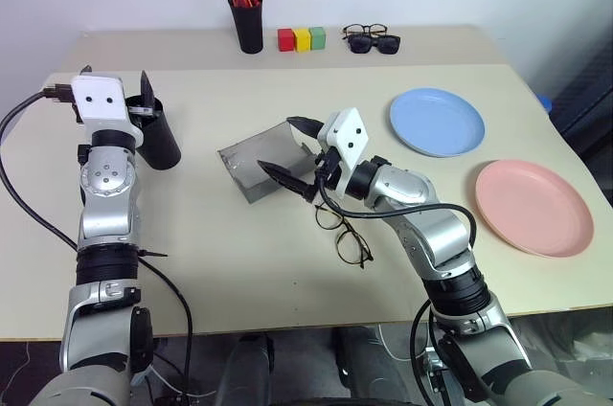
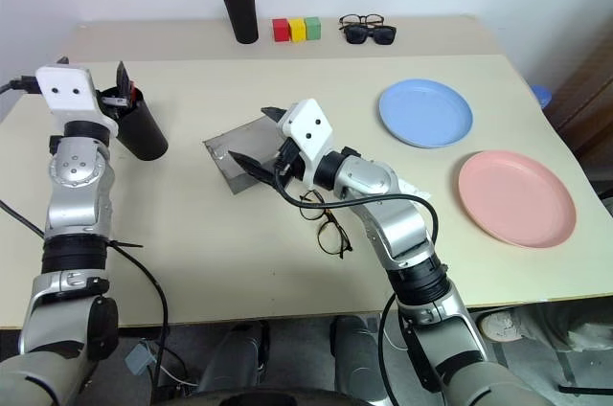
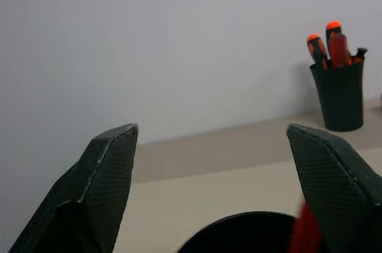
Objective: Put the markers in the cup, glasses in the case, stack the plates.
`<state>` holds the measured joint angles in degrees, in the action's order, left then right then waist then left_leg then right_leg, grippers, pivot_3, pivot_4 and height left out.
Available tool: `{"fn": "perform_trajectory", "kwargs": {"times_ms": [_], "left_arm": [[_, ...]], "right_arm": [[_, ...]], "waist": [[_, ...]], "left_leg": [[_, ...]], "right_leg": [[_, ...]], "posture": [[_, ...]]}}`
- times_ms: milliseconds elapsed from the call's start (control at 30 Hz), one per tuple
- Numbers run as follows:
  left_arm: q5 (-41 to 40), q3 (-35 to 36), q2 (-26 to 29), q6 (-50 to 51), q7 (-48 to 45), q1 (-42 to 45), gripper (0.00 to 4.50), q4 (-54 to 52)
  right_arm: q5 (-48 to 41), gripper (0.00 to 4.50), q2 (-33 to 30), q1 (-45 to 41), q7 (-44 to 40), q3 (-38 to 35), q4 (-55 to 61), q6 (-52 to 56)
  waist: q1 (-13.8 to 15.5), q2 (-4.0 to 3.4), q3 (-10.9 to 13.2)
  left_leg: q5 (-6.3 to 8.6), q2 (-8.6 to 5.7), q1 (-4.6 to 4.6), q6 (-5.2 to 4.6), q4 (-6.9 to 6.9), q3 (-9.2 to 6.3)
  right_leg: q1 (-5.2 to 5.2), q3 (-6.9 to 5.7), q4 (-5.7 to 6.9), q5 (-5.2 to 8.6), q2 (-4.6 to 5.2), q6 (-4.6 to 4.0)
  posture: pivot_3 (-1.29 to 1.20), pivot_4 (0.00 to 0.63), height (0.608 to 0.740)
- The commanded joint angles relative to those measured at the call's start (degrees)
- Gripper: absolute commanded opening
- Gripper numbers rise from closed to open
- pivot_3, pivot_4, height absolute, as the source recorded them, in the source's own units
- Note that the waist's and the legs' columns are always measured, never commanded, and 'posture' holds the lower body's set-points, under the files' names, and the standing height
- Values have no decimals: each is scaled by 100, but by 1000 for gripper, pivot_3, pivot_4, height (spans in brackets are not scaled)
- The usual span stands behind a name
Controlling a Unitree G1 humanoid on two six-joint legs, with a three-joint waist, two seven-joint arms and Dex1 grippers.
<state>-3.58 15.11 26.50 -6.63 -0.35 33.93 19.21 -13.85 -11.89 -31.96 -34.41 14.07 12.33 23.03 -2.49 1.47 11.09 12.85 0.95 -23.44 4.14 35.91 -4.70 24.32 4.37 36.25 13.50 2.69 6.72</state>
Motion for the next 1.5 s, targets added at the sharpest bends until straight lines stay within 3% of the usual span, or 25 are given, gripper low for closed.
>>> {"fn": "perform_trajectory", "kwargs": {"times_ms": [33,133,233,300,433,633,700,933,1167,1400,1500], "left_arm": [[-560,100,-20,-193,-530,96,3752,-855],[-1339,-290,27,624,-1652,-37,3752,-1640],[-1944,-1036,460,2181,-2856,-401,4452,-2516],[-2072,-1384,717,3033,-3200,-527,4452,-2787],[-1825,-2188,1230,3813,-3958,-696,4452,-2933],[-1497,-2743,1211,4413,-4245,-402,4452,-2481],[-1362,-2835,1201,4364,-4345,-338,3701,-2356],[-996,-2885,1027,4246,-4451,-157,62,-1994],[-530,-3034,1661,1676,-5984,-419,62,-1842],[-316,-3072,1862,1216,-6728,-253,62,-1223],[-396,-2991,1750,1111,-6850,-206,853,-1081]], "right_arm": [[-88,4500,-40,13,-50,-88,295,-9],[-107,4500,-184,47,-132,-156,329,32],[-159,4500,-635,151,-481,-257,391,55],[-210,4500,-912,200,-658,-345,389,58],[-188,4500,-1238,208,-768,-529,242,-10],[-118,4500,-1403,313,-747,-663,282,-1],[-118,4500,-1411,366,-719,-673,349,26],[-113,4500,-1439,503,-629,-700,517,104],[-239,4500,-1754,597,-698,-802,687,638],[-682,4500,-2403,839,-1042,-864,1068,1687],[-800,4500,-2542,961,-1001,-876,1230,2125]], "waist": [[1,0,0],[4,0,0],[-8,-1,0],[-13,-5,2],[-83,-9,6],[-98,-9,6],[-93,-9,6],[-78,-9,6],[-38,-11,7],[18,-11,8],[8,-12,8]], "left_leg": [[0,0,0,0,0,0],[0,0,0,0,-1,0],[0,-1,0,0,0,0],[0,-1,1,0,0,1],[0,2,6,-1,0,0],[0,3,5,-1,2,0],[0,3,4,-1,2,0],[0,2,3,-1,3,0],[0,2,3,-1,-1,2],[0,2,-5,-2,7,4],[1,2,-6,-3,9,5]], "right_leg": [[0,0,0,0,0,0],[0,0,0,0,0,0],[-5,1,-2,0,2,0],[-6,2,-2,1,1,0],[-5,3,0,3,-8,-3],[-5,4,0,6,-8,-7],[-5,4,-1,6,-8,-5],[-5,4,-1,5,-7,-3],[-3,5,-5,11,-4,-16],[-3,6,-9,15,-2,-22],[-4,7,-9,15,-2,-22]], "posture": [[0,150,740],[0,150,740],[0,150,740],[0,150,740],[0,150,740],[0,150,740],[0,150,740],[0,150,740],[0,150,740],[0,150,740],[0,150,740]]}}
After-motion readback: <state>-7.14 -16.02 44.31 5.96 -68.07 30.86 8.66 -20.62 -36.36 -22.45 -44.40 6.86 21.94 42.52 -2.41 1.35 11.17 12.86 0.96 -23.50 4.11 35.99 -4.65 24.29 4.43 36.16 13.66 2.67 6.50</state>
